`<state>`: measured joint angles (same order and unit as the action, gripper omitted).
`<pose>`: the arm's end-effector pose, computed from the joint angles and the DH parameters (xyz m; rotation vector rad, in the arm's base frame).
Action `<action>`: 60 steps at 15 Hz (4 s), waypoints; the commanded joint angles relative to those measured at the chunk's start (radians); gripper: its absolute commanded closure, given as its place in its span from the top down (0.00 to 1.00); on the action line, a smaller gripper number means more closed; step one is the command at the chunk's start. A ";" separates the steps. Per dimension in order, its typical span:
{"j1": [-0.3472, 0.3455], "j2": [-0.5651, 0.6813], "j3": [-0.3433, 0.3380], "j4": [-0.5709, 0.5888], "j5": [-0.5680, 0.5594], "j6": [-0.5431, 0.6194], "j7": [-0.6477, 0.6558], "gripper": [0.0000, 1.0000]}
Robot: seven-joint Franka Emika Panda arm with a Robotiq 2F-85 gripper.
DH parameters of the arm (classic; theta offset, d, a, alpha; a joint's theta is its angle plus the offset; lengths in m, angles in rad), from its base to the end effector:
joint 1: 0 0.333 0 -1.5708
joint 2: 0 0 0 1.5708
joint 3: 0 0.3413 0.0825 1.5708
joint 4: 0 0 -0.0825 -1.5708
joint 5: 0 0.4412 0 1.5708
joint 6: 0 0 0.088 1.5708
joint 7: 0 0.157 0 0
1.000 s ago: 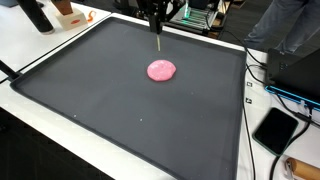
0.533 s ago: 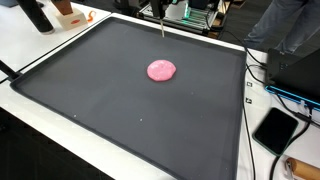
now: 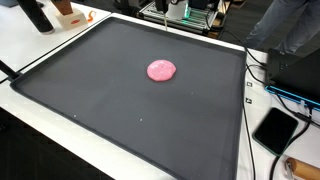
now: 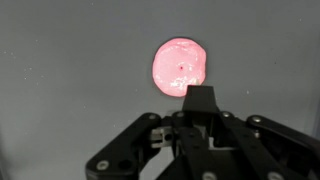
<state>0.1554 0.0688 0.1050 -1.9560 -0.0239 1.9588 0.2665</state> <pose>0.5960 0.1555 0.3862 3.1090 0.0057 -0.0926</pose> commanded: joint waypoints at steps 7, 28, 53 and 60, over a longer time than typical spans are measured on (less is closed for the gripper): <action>-0.006 0.000 0.006 0.002 -0.001 -0.003 -0.001 0.15; -0.002 0.209 0.015 -0.080 0.015 0.323 -0.165 0.04; 0.002 0.336 0.009 -0.043 0.013 0.401 -0.168 0.04; 0.001 0.371 0.008 -0.020 0.016 0.399 -0.168 0.04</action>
<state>0.1574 0.4006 0.1133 -1.9885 -0.0216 2.3411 0.1129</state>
